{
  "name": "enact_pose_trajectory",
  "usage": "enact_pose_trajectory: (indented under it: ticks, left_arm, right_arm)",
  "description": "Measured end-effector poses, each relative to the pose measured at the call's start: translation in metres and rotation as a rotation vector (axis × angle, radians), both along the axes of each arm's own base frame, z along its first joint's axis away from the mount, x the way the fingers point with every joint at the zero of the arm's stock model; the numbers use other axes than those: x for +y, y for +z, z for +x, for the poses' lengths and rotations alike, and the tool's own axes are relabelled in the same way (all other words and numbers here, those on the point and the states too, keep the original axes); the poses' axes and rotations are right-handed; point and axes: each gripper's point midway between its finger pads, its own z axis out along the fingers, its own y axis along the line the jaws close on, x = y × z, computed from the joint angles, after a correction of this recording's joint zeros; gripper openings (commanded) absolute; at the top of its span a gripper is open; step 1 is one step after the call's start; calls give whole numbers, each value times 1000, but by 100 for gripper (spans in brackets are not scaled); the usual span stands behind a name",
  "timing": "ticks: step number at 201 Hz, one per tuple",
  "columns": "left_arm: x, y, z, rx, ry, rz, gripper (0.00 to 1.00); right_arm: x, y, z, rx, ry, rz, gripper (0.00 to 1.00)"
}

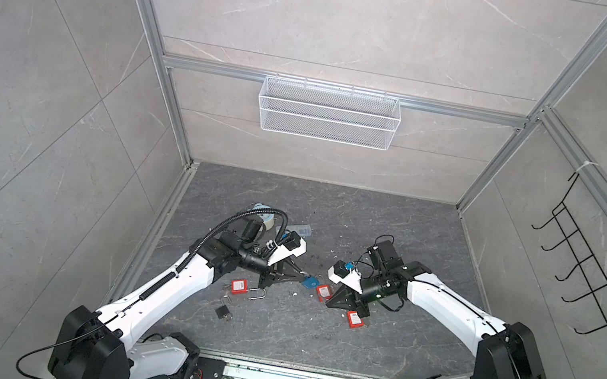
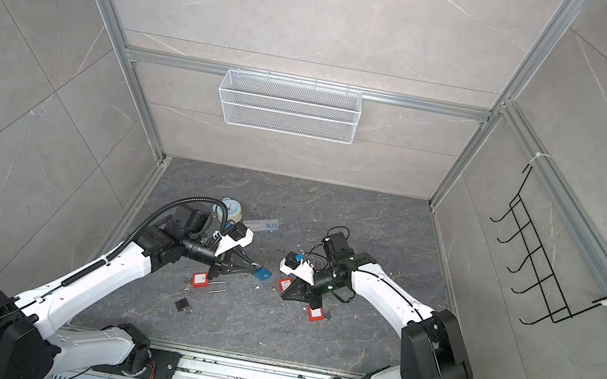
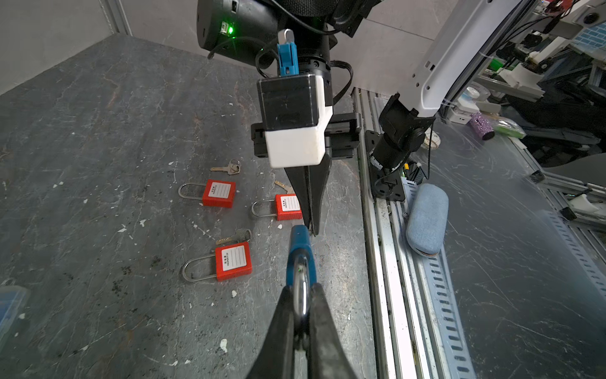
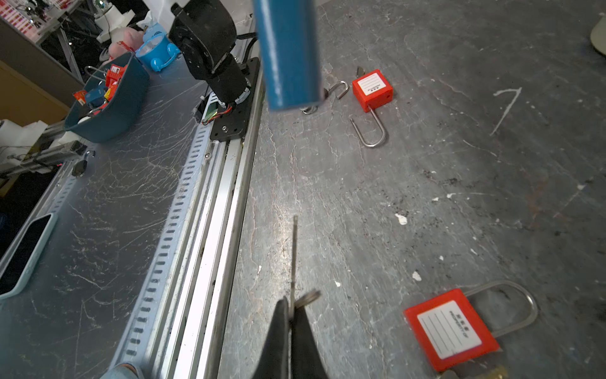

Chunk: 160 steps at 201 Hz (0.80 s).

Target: Lock with the key

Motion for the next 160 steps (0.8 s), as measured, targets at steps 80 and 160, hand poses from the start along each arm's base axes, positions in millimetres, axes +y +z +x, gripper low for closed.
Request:
enact_pose_trajectory:
  ticks: [80, 160]
  left_arm:
    - [3, -80, 36, 395, -53, 265, 0]
    - [-8, -143, 50, 645, -95, 384, 0]
  right_arm:
    - [-2, -2, 40, 205, -449, -69, 0]
    - [9, -51, 37, 373, -641, -171, 0]
